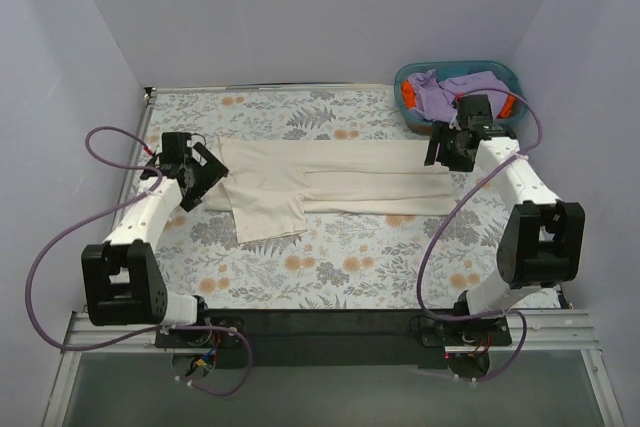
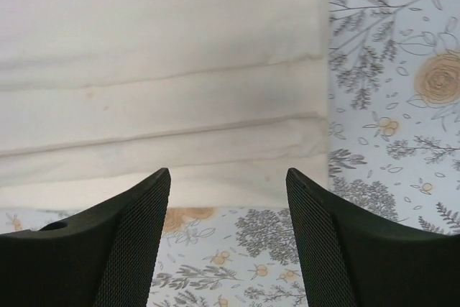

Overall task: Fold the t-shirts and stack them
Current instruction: Fold the tshirt

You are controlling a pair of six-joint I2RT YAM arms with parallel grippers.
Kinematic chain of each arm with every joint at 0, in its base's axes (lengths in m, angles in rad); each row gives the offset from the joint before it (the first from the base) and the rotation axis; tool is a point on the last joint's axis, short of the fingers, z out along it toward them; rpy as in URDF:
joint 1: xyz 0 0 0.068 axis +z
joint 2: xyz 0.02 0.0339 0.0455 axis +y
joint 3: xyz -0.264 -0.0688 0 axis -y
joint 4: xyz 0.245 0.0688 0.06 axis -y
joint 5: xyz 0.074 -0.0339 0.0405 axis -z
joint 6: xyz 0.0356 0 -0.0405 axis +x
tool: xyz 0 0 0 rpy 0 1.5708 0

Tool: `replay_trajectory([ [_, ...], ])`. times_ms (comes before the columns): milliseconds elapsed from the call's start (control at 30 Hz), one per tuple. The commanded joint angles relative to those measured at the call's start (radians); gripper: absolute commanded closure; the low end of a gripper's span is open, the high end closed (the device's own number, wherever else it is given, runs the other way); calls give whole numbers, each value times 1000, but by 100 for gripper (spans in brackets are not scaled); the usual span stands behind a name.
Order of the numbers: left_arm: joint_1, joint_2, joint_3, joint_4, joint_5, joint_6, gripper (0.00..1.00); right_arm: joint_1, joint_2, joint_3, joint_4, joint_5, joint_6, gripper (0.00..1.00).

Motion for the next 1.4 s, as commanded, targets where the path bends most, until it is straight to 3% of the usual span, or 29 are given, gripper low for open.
replay_trajectory([
  [0,-20,-135,-89,-43,19,25,12,77,-88,-53,40,-14,-59,39],
  [300,-150,-240,-272,-73,58,-30,15,272,-209,-196,97,-124,-52,36],
  [567,-233,-161,-314,-58,38,-85,39,366,-229,-253,118,-146,-36,37],
  [867,-262,-88,-329,-29,30,-114,49,375,-258,-301,130,-138,-30,38],
  [1000,-268,-69,-318,-20,29,-114,61,375,-254,-301,132,-134,-30,39],
  [1133,-270,-59,-295,-21,30,-117,83,375,-246,-290,132,-127,-35,39],
  [1200,-272,-60,-269,-23,30,-119,87,375,-245,-284,132,-124,-36,39],
  [1267,-272,-62,-240,-27,33,-122,98,375,-242,-281,130,-118,-39,39],
  [1367,-270,-46,-162,-41,36,-128,100,374,-245,-276,130,-103,-41,39],
])
